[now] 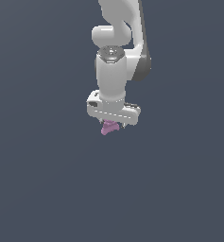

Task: Pick up the object and move it to a goal position.

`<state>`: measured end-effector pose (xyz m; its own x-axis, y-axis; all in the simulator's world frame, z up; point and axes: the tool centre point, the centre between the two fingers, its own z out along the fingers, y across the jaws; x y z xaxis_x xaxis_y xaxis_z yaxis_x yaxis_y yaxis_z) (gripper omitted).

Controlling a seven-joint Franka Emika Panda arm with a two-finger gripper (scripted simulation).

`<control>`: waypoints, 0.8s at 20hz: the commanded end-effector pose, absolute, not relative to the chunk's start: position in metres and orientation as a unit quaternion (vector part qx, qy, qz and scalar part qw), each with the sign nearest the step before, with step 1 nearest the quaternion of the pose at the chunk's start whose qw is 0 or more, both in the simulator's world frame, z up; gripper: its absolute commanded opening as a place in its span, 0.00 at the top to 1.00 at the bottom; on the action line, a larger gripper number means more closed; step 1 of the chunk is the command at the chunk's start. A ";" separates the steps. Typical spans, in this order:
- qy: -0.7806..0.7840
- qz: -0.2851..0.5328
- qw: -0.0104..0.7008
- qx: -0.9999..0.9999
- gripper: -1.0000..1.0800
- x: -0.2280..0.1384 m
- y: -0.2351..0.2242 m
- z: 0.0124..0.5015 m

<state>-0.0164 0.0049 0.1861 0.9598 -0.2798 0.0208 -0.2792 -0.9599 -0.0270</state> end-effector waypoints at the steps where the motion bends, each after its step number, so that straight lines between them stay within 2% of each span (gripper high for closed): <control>1: 0.174 -0.011 0.011 -0.985 0.04 -0.023 0.004 0.183; 16: 0.366 -0.005 0.004 -0.931 0.04 -0.066 -0.003 0.163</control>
